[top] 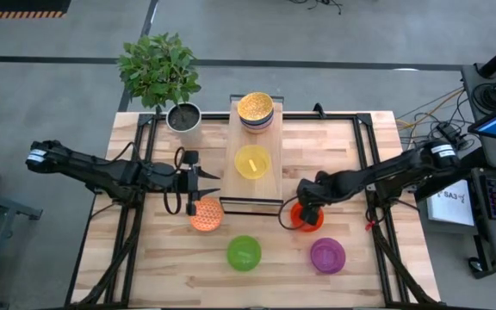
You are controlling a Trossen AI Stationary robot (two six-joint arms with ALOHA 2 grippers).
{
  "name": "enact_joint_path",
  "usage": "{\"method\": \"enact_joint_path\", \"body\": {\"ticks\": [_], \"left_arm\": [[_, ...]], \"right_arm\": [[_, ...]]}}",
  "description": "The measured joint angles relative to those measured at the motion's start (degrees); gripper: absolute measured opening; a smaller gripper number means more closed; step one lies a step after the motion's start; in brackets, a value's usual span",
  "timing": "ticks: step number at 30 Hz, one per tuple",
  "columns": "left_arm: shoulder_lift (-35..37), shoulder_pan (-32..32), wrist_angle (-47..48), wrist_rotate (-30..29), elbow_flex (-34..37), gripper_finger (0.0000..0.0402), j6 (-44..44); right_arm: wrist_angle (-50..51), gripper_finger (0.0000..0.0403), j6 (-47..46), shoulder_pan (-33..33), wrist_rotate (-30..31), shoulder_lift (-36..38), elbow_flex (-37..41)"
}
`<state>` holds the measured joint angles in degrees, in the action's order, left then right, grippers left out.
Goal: Place and stack bowls onto a shelf
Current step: Stack the orange bowl on top of the yellow bowl on the shelf
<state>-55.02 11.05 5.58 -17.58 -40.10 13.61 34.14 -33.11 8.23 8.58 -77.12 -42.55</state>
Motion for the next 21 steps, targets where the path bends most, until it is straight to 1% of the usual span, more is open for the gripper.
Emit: {"method": "enact_joint_path", "body": {"ticks": [4, 6, 9, 10, 12, 15, 19, 21], "left_arm": [[0.0, 0.0, -0.02, 0.0, 0.0, 0.0126, 0.0], [0.0, 0.0, -0.02, 0.0, 0.0, 0.0126, 0.01], [0.0, 0.0, -0.02, 0.0, 0.0, 0.0126, 0.25], [0.0, 0.0, -0.02, 0.0, 0.0, 0.0126, 0.24], [0.0, 0.0, -0.05, 0.0, 0.0, 0.0126, 0.24], [0.0, 0.0, -0.27, 0.0, -0.02, 0.0126, 0.24], [0.0, 0.0, -0.59, 0.0, 0.0, 0.0126, 0.26], [0.0, 0.0, -0.59, 0.0, 0.0, 0.0126, 0.28]], "right_arm": [[-2.71, 0.011, 1.31, 0.0, -0.08, -1.84, 1.15], [-2.69, 0.0081, 2.57, 0.0, -1.15, -2.22, 1.18], [-2.64, 0.0025, 3.29, 0.0, -2.63, -1.64, 1.17], [-2.25, 0.0019, 3.37, 0.0, -2.82, -1.06, 1.07], [-0.34, 0.0013, 3.08, 0.0, -3.05, 0.66, 0.5], [5.19, 0.0009, 1.04, -0.1, -3.12, 4.3, -1.44], [15.14, 0.0009, -2.23, -0.89, -3.1, 10.59, -6.48], [18.09, 0.0009, -3.61, -1.56, -3.04, 13.66, -9.35]]}}
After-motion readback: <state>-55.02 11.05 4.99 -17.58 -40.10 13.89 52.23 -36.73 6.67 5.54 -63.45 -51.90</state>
